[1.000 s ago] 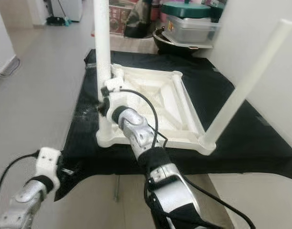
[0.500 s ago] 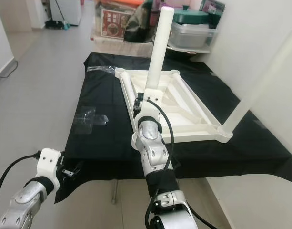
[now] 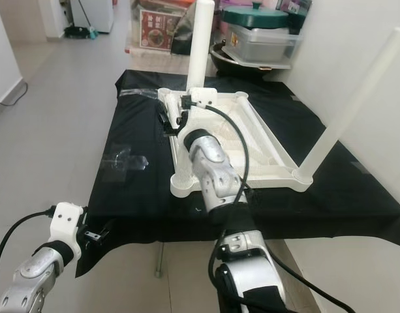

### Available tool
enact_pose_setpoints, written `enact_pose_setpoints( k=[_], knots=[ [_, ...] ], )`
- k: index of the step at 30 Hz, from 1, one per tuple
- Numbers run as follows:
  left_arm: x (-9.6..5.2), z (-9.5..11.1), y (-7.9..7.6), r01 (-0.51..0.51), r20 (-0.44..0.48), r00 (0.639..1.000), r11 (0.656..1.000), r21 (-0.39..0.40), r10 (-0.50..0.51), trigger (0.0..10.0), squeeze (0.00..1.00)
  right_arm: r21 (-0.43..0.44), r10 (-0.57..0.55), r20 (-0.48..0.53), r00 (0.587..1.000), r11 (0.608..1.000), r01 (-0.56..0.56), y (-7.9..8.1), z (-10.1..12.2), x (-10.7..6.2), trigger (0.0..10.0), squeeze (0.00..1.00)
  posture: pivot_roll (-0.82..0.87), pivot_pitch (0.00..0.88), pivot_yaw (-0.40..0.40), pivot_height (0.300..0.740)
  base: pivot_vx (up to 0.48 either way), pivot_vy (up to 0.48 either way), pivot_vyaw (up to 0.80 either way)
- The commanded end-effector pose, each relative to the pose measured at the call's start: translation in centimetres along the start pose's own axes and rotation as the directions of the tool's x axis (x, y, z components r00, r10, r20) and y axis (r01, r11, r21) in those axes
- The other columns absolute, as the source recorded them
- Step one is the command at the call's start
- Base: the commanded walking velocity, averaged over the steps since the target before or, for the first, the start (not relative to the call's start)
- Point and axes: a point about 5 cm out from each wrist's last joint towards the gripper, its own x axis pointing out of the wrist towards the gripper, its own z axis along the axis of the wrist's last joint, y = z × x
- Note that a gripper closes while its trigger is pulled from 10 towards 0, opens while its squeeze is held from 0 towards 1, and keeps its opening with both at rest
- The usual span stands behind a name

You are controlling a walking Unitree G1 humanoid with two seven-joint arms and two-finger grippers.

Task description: Building children table

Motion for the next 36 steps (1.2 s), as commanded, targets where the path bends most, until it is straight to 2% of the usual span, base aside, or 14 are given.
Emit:
enact_pose_setpoints(
  k=[1, 2, 5, 6, 13, 16, 18, 19, 20, 22, 24, 31, 32, 36],
  knots=[
    [0.4, 0.0, -0.6, 0.024, -0.001, 1.0, 1.0, -0.003, -0.024, 10.0, 0.0, 0.01, 0.107, -0.058, 0.993, 0.994, -0.107, 0.8, -1.5, 0.0, 9.7, 0.0, 0.08, 0.0, -0.13, 0.74, 0.0, 0.0, 0.0],
    [0.4, 0.1, -0.5, 0.024, 0.001, 1.0, 1.0, 0.0, -0.024, 10.0, 0.0, 0.01, 0.149, -0.097, 0.984, 0.989, -0.149, 1.1, -2.5, 0.1, 3.9, 0.0, 0.09, 0.0, -0.133, 0.74, 0.0, 0.0, 0.0],
    [0.5, 0.1, -0.5, 0.024, 0.002, 1.0, 1.0, 0.002, -0.024, 10.0, 0.0, 0.013, 0.17, -0.122, 0.978, 0.985, -0.17, 1.2, -3.1, 0.2, 3.9, 0.0, 0.1, 0.0, -0.137, 0.74, 0.0, 0.0, 0.0],
    [0.5, 0.2, -0.5, 0.02, 0.004, 1.0, 1.0, 0.005, -0.02, 10.0, 0.0, 0.019, 0.172, -0.15, 0.974, 0.985, -0.171, 1.5, -3.9, 0.5, 0.0, 0.0, 0.1, 0.0, -0.143, 0.74, 0.0, 0.0, 0.0],
    [0.1, 0.0, -0.3, 0.006, 0.004, 1.0, 1.0, 0.001, -0.006, 10.0, 0.0, 0.021, 0.12, -0.15, 0.981, 0.993, -0.118, 2.0, -4.4, 1.4, 0.0, 0.0, 0.12, 0.0, -0.155, 0.74, 0.0, 0.0, 0.0],
    [-0.1, -0.1, -0.2, 0.004, 0.0, 1.0, 1.0, 0.0, -0.004, 10.0, 0.0, -0.061, -0.035, -0.18, 0.983, 0.998, 0.024, 1.1, -4.8, 1.3, 0.0, 0.0, 0.11, 0.0, -0.154, 0.74, 0.0, 0.0, 0.0],
    [-0.1, -0.3, -0.4, 0.006, -0.003, 1.0, 1.0, -0.001, -0.006, 10.0, 0.0, -0.142, -0.369, -0.24, 0.898, 0.928, 0.344, -1.3, -6.1, 0.2, 0.0, 0.0, 0.1, 0.0, -0.148, 0.74, 0.0, 0.0, 0.0],
    [0.0, -0.2, -0.5, 0.01, -0.002, 1.0, 1.0, -0.003, -0.01, 10.0, 0.0, -0.155, -0.545, -0.259, 0.797, 0.838, 0.523, -2.7, -7.1, -1.2, 0.0, 0.0, 0.1, 0.0, -0.149, 0.74, 0.0, 0.0, 0.0],
    [0.1, -0.2, -0.6, 0.013, -0.001, 1.0, 1.0, -0.004, -0.013, 10.0, 0.0, -0.161, -0.643, -0.272, 0.716, 0.764, 0.624, -3.5, -7.7, -2.2, 0.0, 0.0, 0.1, 0.0, -0.148, 0.74, 0.0, 0.0, 0.0],
    [0.3, 0.0, -0.7, 0.013, 0.005, 1.0, 1.0, -0.011, -0.013, 10.0, 0.0, -0.17, -0.707, -0.253, 0.66, 0.704, 0.689, -3.1, -8.3, -3.5, 0.0, 0.0, 0.1, 0.0, -0.138, 0.74, 0.0, 0.0, 0.0],
    [0.3, 0.0, -0.8, 0.014, 0.006, 1.0, 1.0, -0.017, -0.014, 10.0, 0.0, -0.128, -0.654, -0.263, 0.709, 0.752, 0.647, -1.4, -8.5, -3.3, 10.0, 0.0, 0.08, 0.0, -0.122, 0.74, 0.0, 0.0, 0.0],
    [0.5, -0.1, -0.9, 0.03, -0.002, 1.0, 1.0, -0.007, -0.03, 10.0, 0.0, -0.103, -0.504, -0.189, 0.842, 0.863, 0.494, 1.6, -7.4, -2.4, 10.0, 0.0, 0.07, 0.0, -0.124, 0.74, 0.0, 0.0, 0.0],
    [0.6, 0.1, -0.8, 0.026, 0.002, 1.0, 1.0, -0.007, -0.026, 10.0, 0.0, -0.101, -0.479, -0.167, 0.862, 0.878, 0.468, 1.8, -7.1, -2.3, 10.0, 1.0, 0.07, 0.0, -0.126, 0.74, 0.0, 0.0, 0.0],
    [0.6, 0.2, -0.7, 0.02, 0.007, 1.0, 1.0, -0.007, -0.02, 10.0, 0.0, -0.111, -0.481, -0.122, 0.868, 0.876, 0.47, 1.6, -6.1, -2.5, 10.0, 1.0, 0.07, 0.0, -0.129, 0.74, 0.0, 0.0, 0.0]
  ],
)
